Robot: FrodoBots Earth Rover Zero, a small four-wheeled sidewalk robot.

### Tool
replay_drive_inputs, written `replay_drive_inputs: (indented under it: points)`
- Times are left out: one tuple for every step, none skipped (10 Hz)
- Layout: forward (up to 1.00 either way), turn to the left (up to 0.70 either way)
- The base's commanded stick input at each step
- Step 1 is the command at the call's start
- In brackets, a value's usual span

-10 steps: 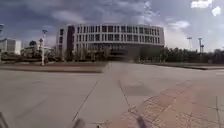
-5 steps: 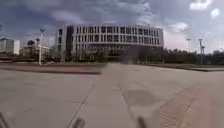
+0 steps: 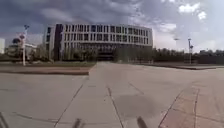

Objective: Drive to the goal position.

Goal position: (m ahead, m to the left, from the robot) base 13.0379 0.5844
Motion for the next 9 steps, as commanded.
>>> replay_drive_inputs:
  points:
    - [0.7, 0.0]
    - [0.7, 0.0]
    - [0.7, 0.0]
    - [0.7, 0.0]
    - [0.7, 0.0]
    - [0.7, 0.0]
    - [0.7, 0.0]
    - [0.7, 0.0]
    - [0.7, 0.0]
